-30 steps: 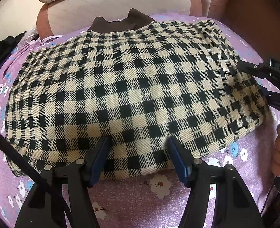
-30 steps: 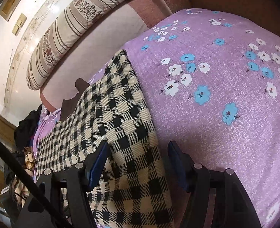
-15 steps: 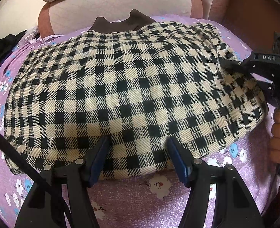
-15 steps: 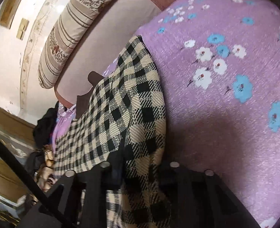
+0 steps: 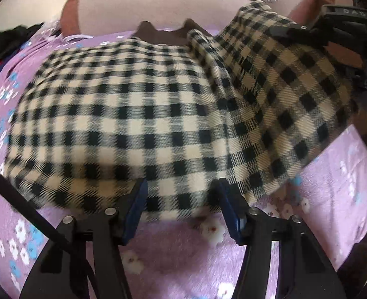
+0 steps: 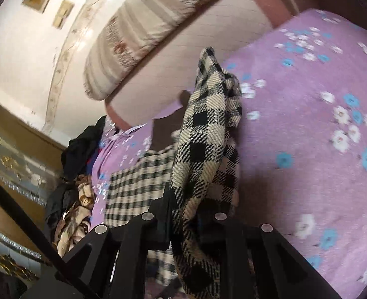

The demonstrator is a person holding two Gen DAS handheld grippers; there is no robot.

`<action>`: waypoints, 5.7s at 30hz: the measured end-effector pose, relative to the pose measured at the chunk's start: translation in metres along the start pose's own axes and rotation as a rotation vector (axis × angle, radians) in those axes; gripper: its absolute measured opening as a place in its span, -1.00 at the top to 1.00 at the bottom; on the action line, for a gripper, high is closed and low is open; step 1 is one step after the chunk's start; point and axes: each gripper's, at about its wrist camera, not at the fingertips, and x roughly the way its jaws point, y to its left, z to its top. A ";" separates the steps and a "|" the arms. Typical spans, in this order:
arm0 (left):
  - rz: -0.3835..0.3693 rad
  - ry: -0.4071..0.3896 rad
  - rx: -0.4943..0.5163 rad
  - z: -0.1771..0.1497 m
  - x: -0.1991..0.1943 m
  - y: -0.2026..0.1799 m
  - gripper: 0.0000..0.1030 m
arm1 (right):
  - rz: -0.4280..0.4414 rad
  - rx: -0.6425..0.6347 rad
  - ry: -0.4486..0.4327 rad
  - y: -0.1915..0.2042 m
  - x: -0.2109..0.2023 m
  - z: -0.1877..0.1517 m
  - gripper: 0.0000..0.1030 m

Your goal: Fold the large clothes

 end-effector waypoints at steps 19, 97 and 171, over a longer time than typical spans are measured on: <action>0.092 -0.132 -0.372 -0.024 -0.069 0.179 -0.09 | 0.023 -0.158 0.165 0.132 0.107 -0.048 0.69; 0.063 -0.112 -0.270 0.067 -0.054 0.243 0.25 | -0.190 -0.415 0.177 0.114 0.123 -0.082 -0.02; 0.299 -0.321 -0.407 -0.070 -0.188 0.204 -0.68 | -0.010 -0.519 0.339 0.163 0.071 -0.211 0.16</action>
